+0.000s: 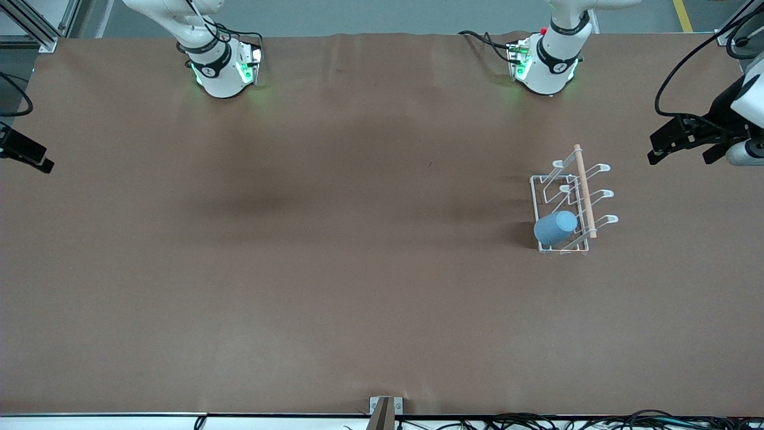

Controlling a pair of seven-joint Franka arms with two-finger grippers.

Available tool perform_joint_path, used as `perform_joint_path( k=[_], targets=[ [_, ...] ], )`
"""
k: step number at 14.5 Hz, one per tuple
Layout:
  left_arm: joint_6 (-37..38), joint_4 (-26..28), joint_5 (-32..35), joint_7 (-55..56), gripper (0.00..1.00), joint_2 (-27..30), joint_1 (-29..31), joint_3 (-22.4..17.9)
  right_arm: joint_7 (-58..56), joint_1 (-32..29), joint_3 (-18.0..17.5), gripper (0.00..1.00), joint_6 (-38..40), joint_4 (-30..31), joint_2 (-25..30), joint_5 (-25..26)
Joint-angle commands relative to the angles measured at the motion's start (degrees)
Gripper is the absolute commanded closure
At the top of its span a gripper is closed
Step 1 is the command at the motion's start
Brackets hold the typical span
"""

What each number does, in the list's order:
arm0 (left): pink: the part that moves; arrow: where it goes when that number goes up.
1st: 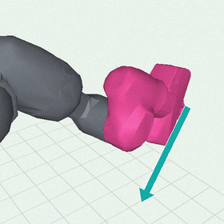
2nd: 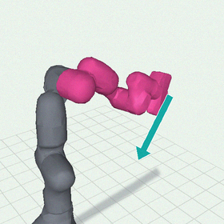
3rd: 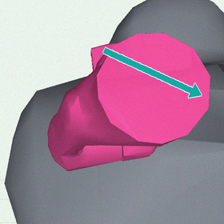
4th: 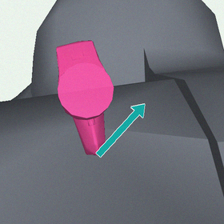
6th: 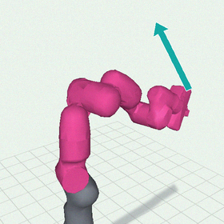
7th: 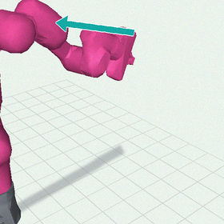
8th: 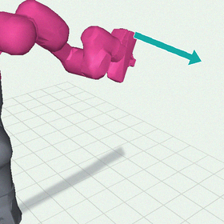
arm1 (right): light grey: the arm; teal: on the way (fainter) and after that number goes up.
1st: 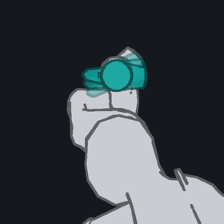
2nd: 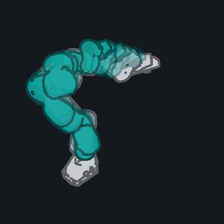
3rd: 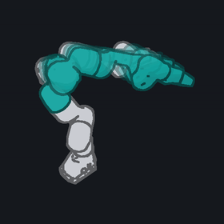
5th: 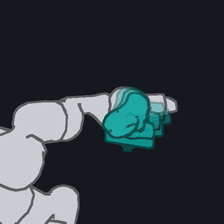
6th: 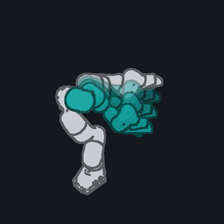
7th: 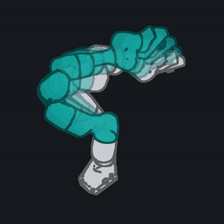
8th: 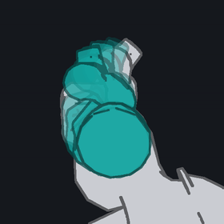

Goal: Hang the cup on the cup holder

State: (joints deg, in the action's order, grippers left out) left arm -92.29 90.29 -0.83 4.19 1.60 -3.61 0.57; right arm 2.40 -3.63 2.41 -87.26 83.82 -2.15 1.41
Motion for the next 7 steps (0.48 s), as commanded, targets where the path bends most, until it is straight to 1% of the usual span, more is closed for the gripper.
perform_joint_path(
  k=[1,7],
  targets=[
    [-0.6,1.3,1.1,1.3,0.00,1.5,-0.2,0.3,-0.5,-0.3,-0.2,0.00,-0.2,1.6,1.6,-0.6],
    [-0.7,1.4,-1.1,2.5,0.01,1.3,0.1,0.5,-0.5,-0.3,-0.2,0.00,-0.4,1.6,1.6,-0.6]
  ],
)
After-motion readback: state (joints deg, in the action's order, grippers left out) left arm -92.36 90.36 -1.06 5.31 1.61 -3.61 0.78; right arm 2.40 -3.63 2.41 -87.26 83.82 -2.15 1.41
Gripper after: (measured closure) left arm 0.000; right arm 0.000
